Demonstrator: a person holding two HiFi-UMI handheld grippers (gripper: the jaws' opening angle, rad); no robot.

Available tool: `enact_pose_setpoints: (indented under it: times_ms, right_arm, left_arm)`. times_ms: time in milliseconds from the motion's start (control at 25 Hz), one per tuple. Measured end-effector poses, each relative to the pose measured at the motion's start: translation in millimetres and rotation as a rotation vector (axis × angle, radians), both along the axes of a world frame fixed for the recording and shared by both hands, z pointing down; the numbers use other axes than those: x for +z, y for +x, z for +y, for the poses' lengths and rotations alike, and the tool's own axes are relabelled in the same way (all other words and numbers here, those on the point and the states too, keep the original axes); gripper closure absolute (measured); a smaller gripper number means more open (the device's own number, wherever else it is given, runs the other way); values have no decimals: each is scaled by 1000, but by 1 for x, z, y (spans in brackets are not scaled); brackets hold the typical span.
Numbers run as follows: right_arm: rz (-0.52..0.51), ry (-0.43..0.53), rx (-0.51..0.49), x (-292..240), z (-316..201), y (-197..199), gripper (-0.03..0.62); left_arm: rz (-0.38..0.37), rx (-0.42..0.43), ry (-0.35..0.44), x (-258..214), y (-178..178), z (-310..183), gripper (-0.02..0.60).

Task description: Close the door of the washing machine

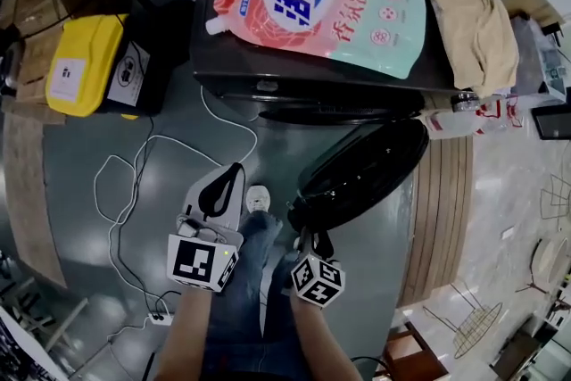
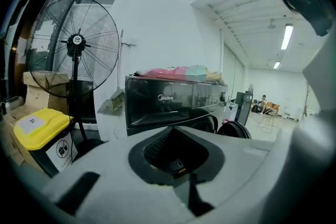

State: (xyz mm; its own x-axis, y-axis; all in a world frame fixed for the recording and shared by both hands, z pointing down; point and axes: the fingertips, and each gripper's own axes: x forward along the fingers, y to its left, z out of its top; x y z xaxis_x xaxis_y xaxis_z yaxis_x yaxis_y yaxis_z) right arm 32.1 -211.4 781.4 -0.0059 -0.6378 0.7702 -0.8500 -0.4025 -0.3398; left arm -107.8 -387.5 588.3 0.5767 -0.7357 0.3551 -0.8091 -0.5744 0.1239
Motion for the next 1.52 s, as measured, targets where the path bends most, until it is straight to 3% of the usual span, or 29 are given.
enact_pose_setpoints:
  times_ms: [200,520,880,960,1080,1160,1520]
  right_arm:
    - [-33,-20,71,0,-53,-29,439]
    - [-82,37,-2,-5,-131,-63,424]
    - [-74,152,-230,-11,-204,-78,431]
    - [-33,176,-276,-13,-217,-75,450]
    - [26,180,-316,-13,-229,-66,554]
    - [41,176,-324,-12,-230,-63,583]
    - [54,210,-336,-13,-236,-62,580]
  left_arm:
    - [6,11,-12,2,-19,-41,574]
    - [23,-14,-28,6,-42,-88,574]
    - [32,-32,-39,14,-46,-113,574]
    - [36,-34,-39,15,-46,-117,574]
    - [39,-36,-42,17,-46,-121,574]
    - [40,-38,-47,18,-45,-122,574]
    - [43,-36,-50,21,-47,-121,574]
